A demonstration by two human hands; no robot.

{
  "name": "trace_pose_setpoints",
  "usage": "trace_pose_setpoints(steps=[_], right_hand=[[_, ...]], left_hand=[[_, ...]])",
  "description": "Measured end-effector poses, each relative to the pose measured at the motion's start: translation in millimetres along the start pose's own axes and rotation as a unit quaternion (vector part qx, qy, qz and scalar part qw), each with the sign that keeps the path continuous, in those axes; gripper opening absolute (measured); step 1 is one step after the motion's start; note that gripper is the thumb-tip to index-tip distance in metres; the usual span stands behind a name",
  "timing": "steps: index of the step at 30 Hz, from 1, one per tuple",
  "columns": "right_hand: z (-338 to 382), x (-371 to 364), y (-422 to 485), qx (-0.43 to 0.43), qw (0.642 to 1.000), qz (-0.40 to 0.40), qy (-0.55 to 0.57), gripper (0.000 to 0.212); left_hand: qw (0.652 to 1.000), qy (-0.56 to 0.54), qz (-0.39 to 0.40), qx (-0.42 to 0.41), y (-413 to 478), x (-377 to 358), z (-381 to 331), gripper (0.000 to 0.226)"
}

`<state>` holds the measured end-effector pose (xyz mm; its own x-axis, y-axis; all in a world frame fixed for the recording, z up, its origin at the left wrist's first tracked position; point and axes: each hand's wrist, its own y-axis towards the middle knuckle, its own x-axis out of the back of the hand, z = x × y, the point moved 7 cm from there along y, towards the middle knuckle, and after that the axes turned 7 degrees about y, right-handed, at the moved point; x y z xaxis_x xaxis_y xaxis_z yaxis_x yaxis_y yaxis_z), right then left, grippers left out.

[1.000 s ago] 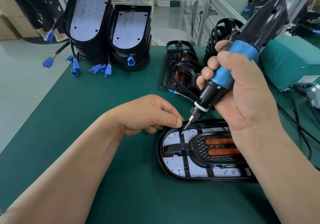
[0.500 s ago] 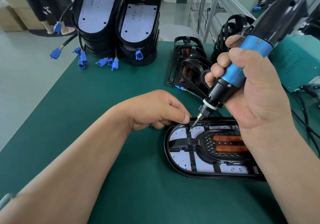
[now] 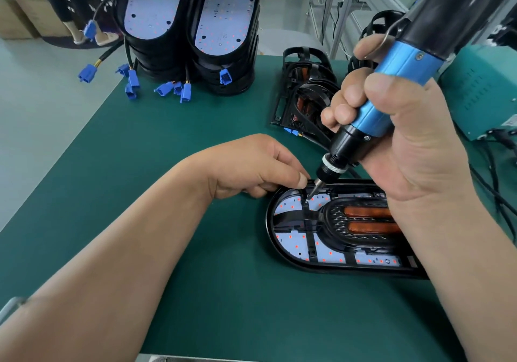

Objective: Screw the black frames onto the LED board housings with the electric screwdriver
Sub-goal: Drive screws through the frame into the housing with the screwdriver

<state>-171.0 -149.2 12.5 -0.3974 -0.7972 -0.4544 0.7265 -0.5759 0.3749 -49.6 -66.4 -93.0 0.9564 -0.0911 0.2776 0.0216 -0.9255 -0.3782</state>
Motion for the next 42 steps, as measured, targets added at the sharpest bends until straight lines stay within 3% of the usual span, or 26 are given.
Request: trace_pose_setpoints(steps=[9, 21, 33, 37, 40, 42], right_hand=[[-3, -8, 1, -0.009, 0.999, 0.047, -0.017, 0.020], [-4, -11, -2, -0.005, 0.993, 0.114, 0.003, 0.027], [2, -8, -1, 0.007, 0.993, 0.105, 0.051, 0.038], [13, -2, 3, 0.032, 0.992, 0.057, 0.111, 0.034], [19, 13, 3, 0.051, 0.990, -0.025, 0.132, 0.026], [20, 25, 4, 0.051, 0.986, -0.079, 0.136, 0.031]], left_hand=[[1.000, 0.001, 0.001, -0.006, 1, 0, 0, 0.014], [0.999, 0.035, 0.007, -0.008, 1, 0, -1, 0.013], [0.999, 0.039, 0.012, -0.028, 1, 0, -3, 0.018], [0.999, 0.039, 0.012, -0.029, 1, 0, -2, 0.021], [0.998, 0.044, 0.017, -0.029, 0, 1, -2, 0.010], [0.999, 0.041, 0.005, -0.025, 0, 5, -2, 0.009]])
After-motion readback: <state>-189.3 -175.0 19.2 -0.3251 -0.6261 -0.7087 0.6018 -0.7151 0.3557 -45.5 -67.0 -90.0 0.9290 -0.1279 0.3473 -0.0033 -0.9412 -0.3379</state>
